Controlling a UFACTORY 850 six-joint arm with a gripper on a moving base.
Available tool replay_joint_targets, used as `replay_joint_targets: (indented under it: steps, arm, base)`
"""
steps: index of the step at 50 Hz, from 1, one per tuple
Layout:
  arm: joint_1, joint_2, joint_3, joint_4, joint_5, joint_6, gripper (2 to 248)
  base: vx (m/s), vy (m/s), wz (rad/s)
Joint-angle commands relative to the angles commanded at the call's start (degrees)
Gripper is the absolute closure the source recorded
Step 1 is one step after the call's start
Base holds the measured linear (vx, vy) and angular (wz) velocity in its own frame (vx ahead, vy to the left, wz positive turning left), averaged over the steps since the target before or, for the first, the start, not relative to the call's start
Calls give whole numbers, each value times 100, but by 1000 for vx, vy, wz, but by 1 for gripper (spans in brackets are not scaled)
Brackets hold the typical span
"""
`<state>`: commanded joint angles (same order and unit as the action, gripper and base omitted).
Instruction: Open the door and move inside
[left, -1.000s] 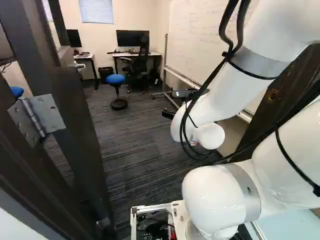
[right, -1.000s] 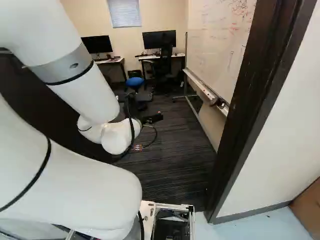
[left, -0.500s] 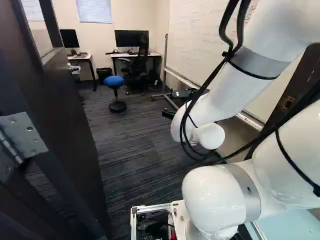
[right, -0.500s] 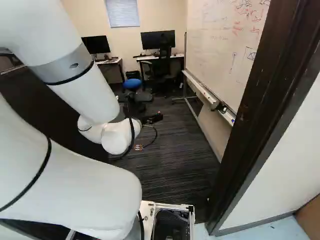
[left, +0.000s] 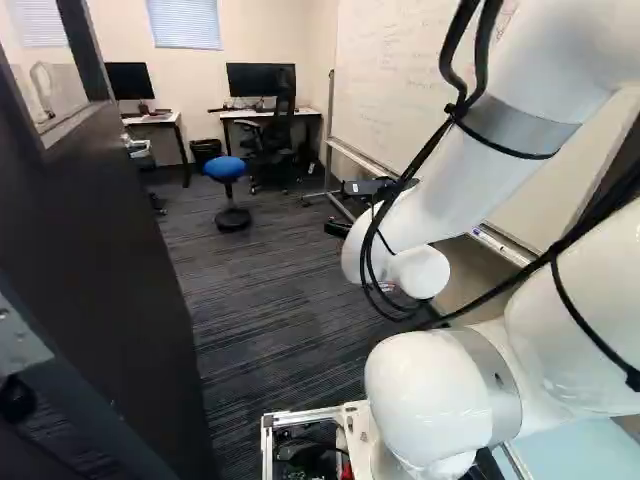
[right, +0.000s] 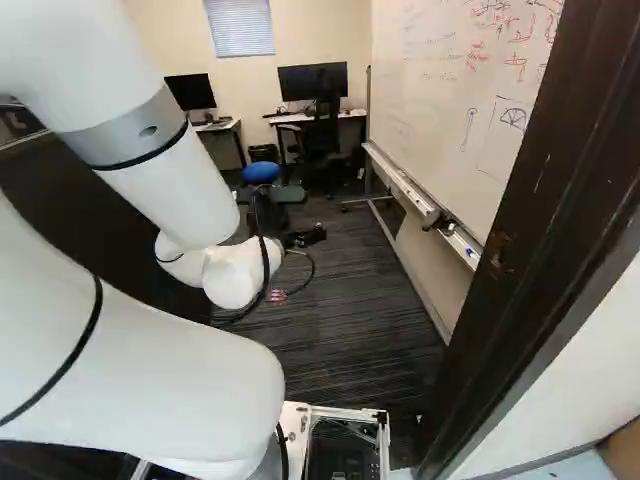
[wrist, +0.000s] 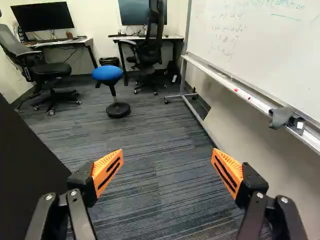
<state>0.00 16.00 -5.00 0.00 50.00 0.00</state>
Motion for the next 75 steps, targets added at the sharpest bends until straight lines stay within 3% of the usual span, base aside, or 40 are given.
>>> replay_joint_targets:
  steps: [75]
  arm:
    - [0, 0, 0, 0, 0, 0, 3]
  base:
    - [175, 4, -9]
